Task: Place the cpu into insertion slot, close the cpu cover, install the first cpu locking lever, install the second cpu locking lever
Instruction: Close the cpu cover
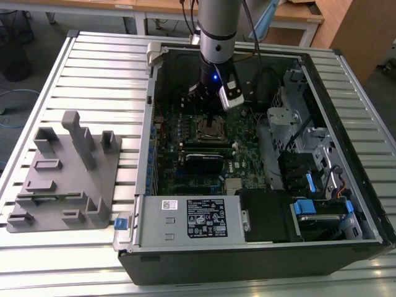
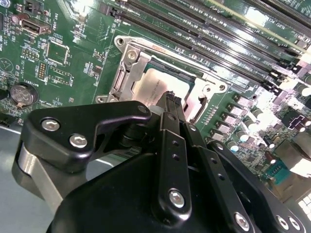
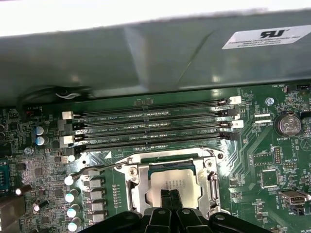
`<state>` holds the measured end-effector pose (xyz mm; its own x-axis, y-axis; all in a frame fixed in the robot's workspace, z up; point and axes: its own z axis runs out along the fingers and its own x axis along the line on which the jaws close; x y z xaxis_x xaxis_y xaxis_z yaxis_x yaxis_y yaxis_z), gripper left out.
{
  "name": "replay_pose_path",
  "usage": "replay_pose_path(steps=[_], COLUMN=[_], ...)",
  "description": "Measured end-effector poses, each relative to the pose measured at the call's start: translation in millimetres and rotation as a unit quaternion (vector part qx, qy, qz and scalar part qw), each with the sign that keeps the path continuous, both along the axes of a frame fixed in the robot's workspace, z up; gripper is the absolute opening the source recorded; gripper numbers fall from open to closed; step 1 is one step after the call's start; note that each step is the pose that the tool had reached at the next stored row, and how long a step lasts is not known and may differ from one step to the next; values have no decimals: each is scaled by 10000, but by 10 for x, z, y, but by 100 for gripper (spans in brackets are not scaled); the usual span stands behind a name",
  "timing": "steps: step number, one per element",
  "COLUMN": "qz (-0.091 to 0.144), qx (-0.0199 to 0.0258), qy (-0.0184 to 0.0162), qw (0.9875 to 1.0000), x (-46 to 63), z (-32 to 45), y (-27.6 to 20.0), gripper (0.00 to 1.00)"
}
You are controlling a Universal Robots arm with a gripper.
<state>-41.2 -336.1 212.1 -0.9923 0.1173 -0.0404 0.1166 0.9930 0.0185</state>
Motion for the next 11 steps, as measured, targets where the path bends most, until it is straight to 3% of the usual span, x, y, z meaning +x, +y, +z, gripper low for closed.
replay_pose_path(steps=[4, 11], qz=[1, 1], qx=[-1, -1], qy=[-24, -28], qw=[10000, 10000], x=[-58, -118], z=[0, -19], y=[1, 1], gripper=[10, 10])
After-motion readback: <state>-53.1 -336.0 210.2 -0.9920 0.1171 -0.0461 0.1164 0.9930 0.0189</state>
